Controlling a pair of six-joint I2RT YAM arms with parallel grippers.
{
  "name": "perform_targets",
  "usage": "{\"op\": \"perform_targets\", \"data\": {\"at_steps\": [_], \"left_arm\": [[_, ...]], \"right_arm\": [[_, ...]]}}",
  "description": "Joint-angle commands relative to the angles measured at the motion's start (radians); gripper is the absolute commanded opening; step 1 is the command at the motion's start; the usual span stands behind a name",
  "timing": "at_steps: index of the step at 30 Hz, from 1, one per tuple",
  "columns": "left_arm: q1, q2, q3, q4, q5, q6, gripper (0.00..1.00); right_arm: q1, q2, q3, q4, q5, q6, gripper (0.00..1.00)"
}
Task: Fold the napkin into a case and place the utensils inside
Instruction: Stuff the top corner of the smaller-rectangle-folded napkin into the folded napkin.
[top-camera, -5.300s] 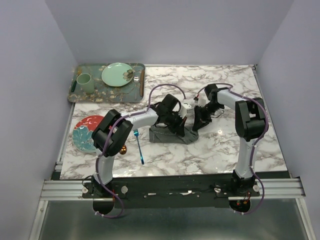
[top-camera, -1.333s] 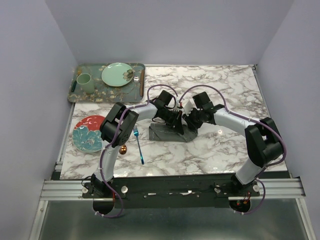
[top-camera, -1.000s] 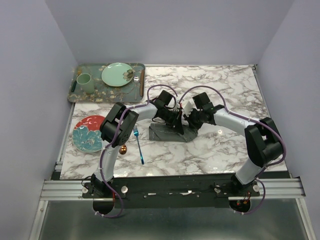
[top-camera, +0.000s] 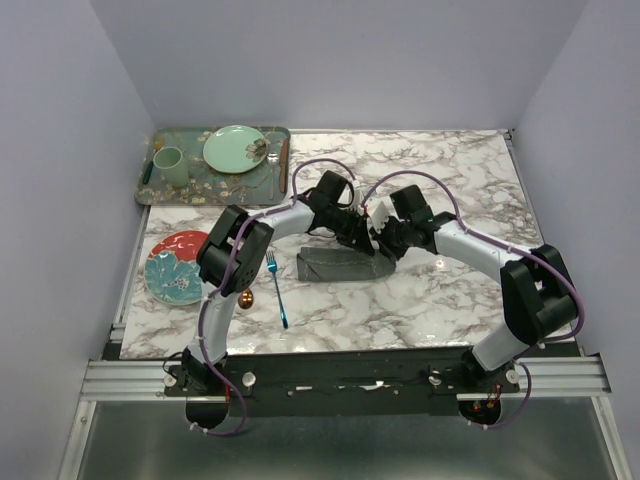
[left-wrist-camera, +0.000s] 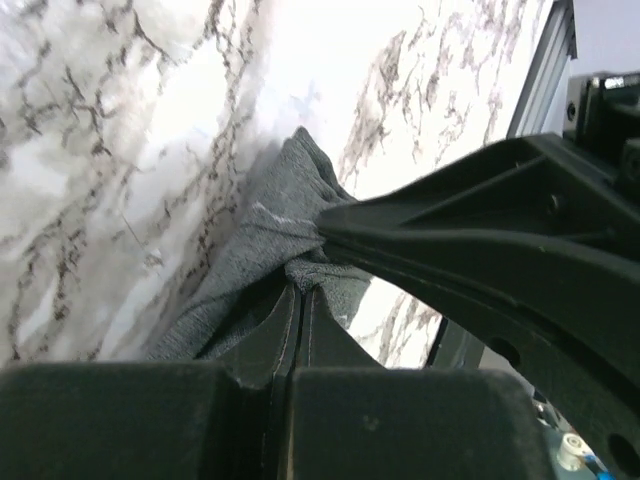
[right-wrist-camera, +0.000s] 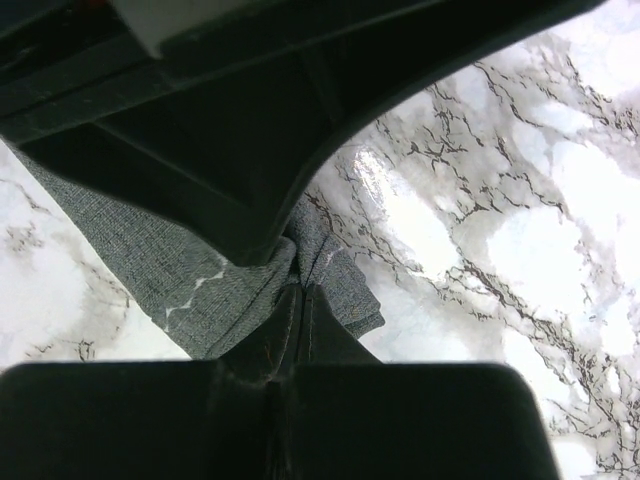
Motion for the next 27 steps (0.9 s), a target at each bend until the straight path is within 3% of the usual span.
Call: {"op": "perform_targets", "data": {"at_steps": [1,15,17,18,21,27], "left_arm": [[-0.001,0.069,0.042,0.048,-0.048,0.008,0.0],[-0.004,0.125,0.093,-0.04,-0.108,0.057,0.0],[0.003,0.085,0.056,0.004,-0.077,0.056,0.14],[0.01,0.06,0.025,0.044,-0.068,0.022,0.26],[0.051,-0.061,-0.128,0.256,-0.063,-0.063,0.41],[0.103,-0.214,-0.297,0.46,-0.068,-0.257,0.45]], "right_arm": [[0.007,0.021,0.019,0.012,0.004,0.036,0.01],[0.007,0.015,0.019,0.012,0.067,0.102,0.01],[0.007,0.014,0.015,0.013,0.084,0.112,0.0],[0.006,0.015,0.012,0.013,0.102,0.114,0.01],[0.006,0.012,-0.001,0.013,0.131,0.131,0.0],[0.004,0.015,-0.004,0.013,0.139,0.174,0.01]]}}
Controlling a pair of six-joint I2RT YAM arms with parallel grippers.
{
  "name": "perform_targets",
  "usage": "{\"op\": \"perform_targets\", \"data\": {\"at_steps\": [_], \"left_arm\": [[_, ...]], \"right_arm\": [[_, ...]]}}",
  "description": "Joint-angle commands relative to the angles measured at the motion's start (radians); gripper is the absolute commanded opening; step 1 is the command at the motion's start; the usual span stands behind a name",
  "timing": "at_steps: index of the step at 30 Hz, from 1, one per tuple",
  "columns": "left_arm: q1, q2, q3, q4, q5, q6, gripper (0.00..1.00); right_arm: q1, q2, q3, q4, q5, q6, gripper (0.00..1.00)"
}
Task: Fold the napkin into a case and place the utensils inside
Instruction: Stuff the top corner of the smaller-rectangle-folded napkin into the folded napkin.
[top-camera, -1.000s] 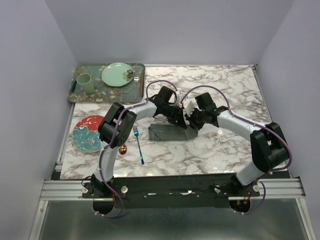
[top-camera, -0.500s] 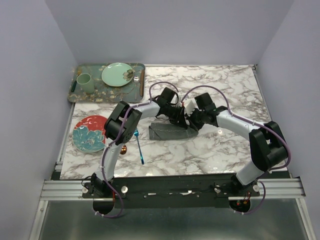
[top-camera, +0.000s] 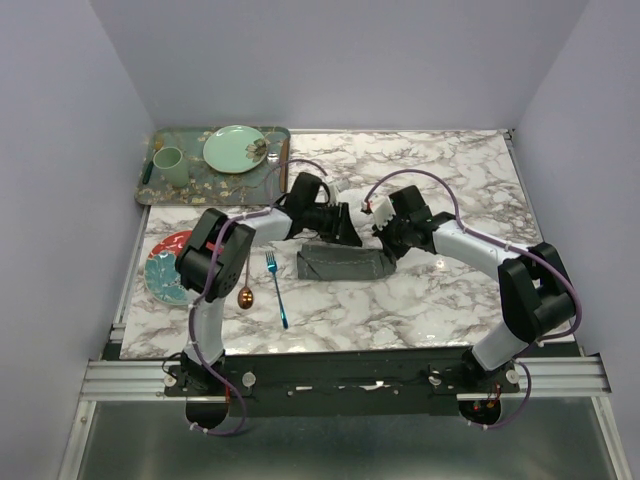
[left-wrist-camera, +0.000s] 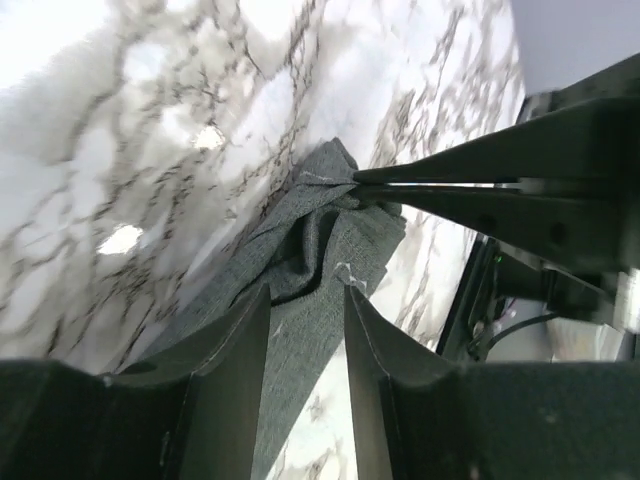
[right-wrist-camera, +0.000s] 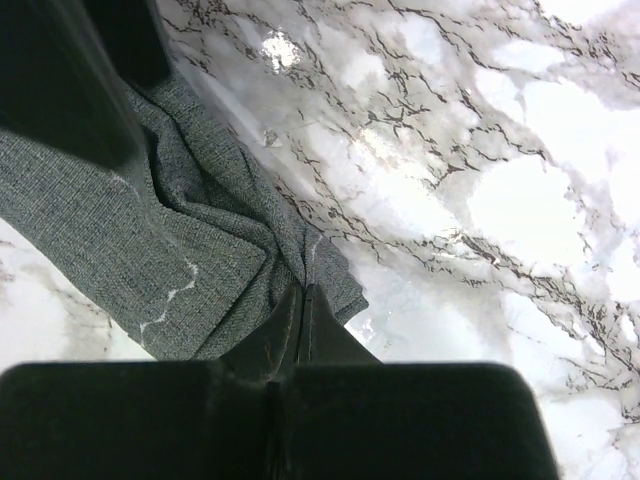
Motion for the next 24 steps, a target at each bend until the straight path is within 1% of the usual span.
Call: {"op": "perform_targets", "data": {"at_steps": [1,2,5,6,8,9,12,15,16,17,21,24], "left_arm": [[0.035,-0.138,-0.095,0.213,-0.036,-0.149,0.45],[0.035,-0.15,-0.125,0.237,-0.034,-0.18,0.45],[0.026,-0.17,-0.179,0.276,0.005,-0.255,0.37],[0.015,-0.169,-0.193,0.285,0.007,-0.272,0.3],[0.003,-0.152,-0.217,0.329,0.009,-0.305,0.19],[-0.002,-0.138,-0.218,0.346,0.012,-0.342,0.12],[-0.028,-0.076,-0.207,0.402,0.032,-0.417,0.0],[-0.045,-0.033,-0.207,0.469,0.033,-0.479,0.0],[-0.048,-0.016,-0.211,0.497,0.032,-0.525,0.0],[-0.051,-0.009,-0.218,0.547,0.026,-0.549,0.0],[-0.066,0.029,-0.207,0.58,0.012,-0.629,0.0],[-0.089,0.052,-0.176,0.581,0.012,-0.649,0.0]], "right_arm": [[0.004,0.001,-0.004,0.005,0.043,0.05,0.01],[0.004,0.001,-0.006,0.005,0.043,0.059,0.0],[0.004,-0.008,-0.012,0.005,0.043,0.073,0.0],[0.004,-0.011,-0.013,0.005,0.041,0.079,0.01],[0.006,-0.014,-0.013,0.005,0.041,0.098,0.0],[0.006,-0.012,-0.012,0.006,0.041,0.104,0.0],[0.004,-0.008,-0.004,0.008,0.043,0.128,0.0],[0.004,0.0,0.003,0.016,0.046,0.148,0.01],[0.004,0.0,0.008,0.016,0.046,0.154,0.01],[0.004,0.004,0.01,0.016,0.047,0.164,0.0],[0.006,-0.003,0.01,0.014,0.058,0.185,0.0],[0.004,-0.006,0.005,0.014,0.058,0.193,0.01]]}}
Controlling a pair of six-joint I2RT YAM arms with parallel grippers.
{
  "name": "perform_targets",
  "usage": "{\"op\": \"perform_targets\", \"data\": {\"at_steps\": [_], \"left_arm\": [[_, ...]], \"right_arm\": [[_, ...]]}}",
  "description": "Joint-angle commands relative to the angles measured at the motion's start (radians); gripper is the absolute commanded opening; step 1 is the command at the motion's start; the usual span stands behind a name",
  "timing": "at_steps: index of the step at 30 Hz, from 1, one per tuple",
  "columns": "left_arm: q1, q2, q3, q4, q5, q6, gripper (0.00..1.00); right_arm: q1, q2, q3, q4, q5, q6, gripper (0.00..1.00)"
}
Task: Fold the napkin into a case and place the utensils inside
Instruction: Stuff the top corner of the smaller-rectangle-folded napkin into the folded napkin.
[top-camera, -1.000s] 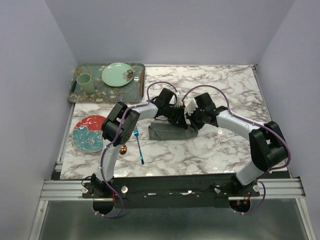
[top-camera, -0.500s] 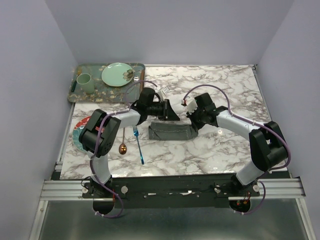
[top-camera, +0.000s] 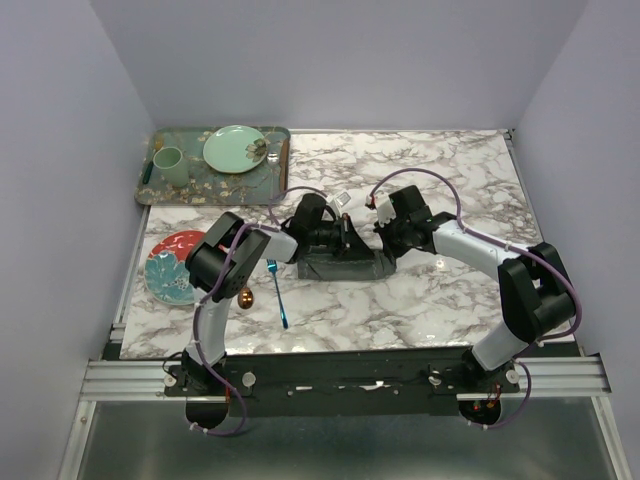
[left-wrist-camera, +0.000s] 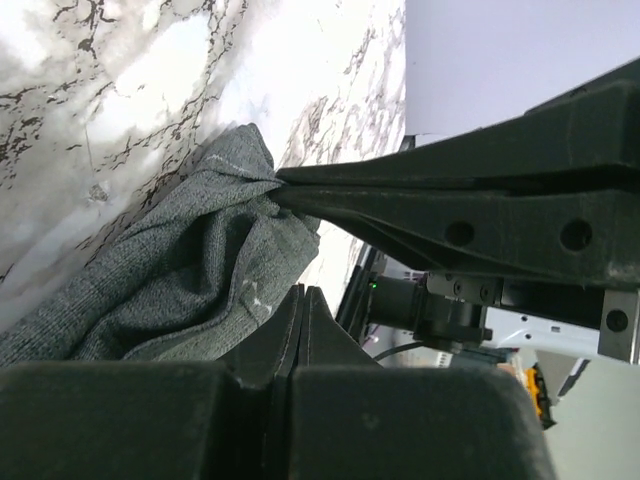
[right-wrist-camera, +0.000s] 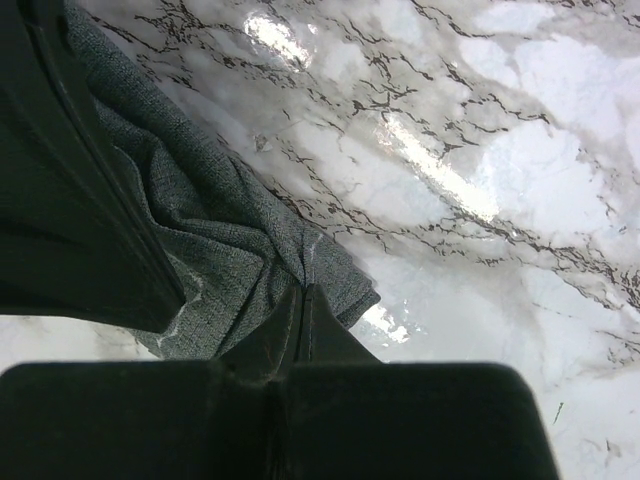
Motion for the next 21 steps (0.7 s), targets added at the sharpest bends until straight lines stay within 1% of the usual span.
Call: {"op": "perform_targets", "data": {"at_steps": [1,3,8,12,21], "left_arm": [[-0.031,0.044,0.041,0.072,0.001,-0.088,0.0],[-0.037,0.054,0.057,0.026,-0.014,-0.089,0.0],[-0.044,0.115,0.09,0.012,-0.065,-0.12,0.0],[-0.051,0.15,0.126,-0.028,-0.104,-0.112,0.0],[-0.052,0.254,0.17,-0.082,-0.137,-0.134,0.0]], "right_arm": [[0.004,-0.008,0.005,0.013,0.031,0.037,0.0],[0.004,-0.008,0.01,0.011,0.035,0.039,0.01],[0.004,-0.005,0.013,0.021,0.034,0.04,0.01],[0.004,-0.017,0.008,0.021,0.032,0.037,0.01],[0.004,-0.112,-0.068,0.007,-0.087,0.051,0.01]]}}
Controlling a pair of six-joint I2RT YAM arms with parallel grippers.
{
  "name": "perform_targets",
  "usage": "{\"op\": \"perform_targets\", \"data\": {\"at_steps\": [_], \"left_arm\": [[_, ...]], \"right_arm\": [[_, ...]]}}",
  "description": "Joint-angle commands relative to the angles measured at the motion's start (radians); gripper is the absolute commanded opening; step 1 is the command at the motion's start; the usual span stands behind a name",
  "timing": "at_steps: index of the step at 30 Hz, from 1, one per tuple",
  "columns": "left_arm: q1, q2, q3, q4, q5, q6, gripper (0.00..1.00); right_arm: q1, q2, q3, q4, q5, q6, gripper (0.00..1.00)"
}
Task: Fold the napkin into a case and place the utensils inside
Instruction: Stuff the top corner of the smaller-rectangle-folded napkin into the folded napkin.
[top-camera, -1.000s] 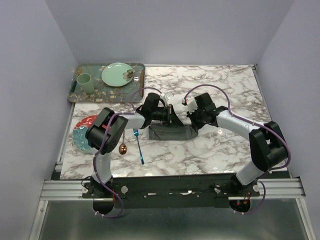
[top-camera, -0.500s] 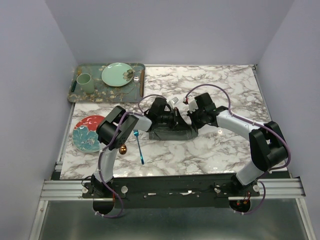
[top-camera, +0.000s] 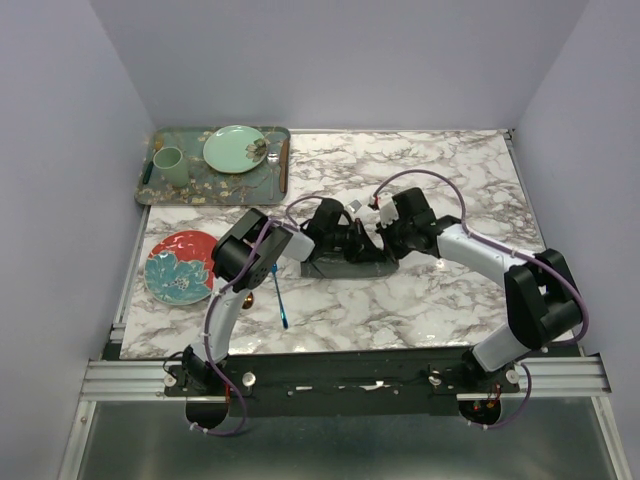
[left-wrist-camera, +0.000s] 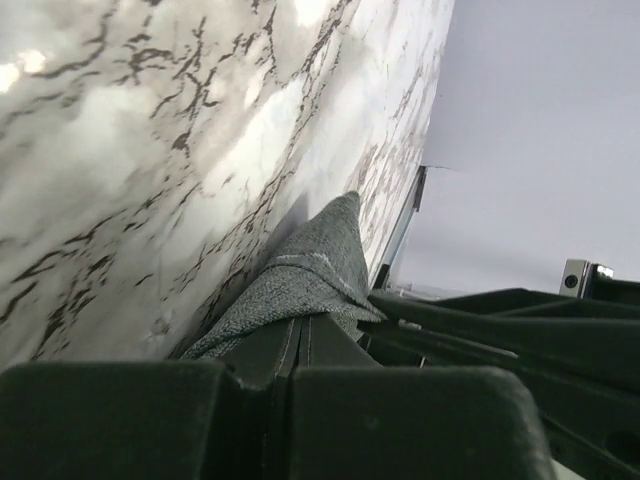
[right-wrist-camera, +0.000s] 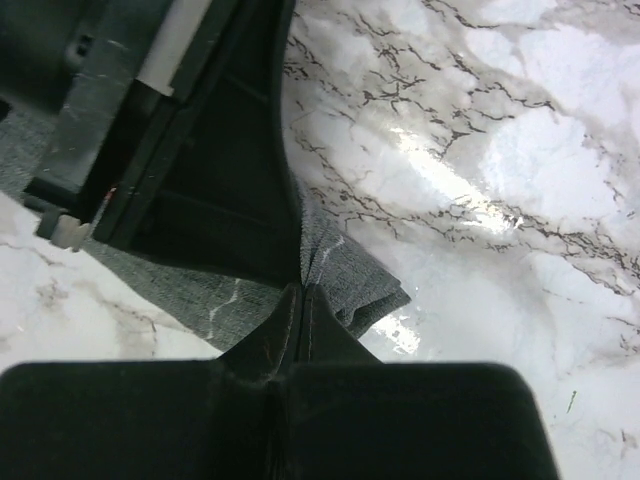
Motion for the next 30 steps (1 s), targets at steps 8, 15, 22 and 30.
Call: {"op": "perform_targets", "data": {"at_steps": [8,15,22,30], "left_arm": [[-0.005,0.065,0.033,-0.104,-0.05,0.032,0.0],[-0.001,-0.06,-0.008,-0.08,-0.012,0.156,0.0],[0.016,-0.178,-0.102,-0.021,-0.015,0.135,0.06],[-0.001,-0.186,-0.111,-0.047,-0.039,0.106,0.08]], "right_arm": [[0.006,-0.041,-0.059,-0.01,-0.07,0.012,0.01],[-0.009,-0.006,-0.034,-0.015,0.067,0.054,0.0],[-0.025,-0.003,-0.039,-0.041,0.065,0.106,0.0],[-0.037,0.002,-0.007,-0.063,0.03,0.149,0.01]]}}
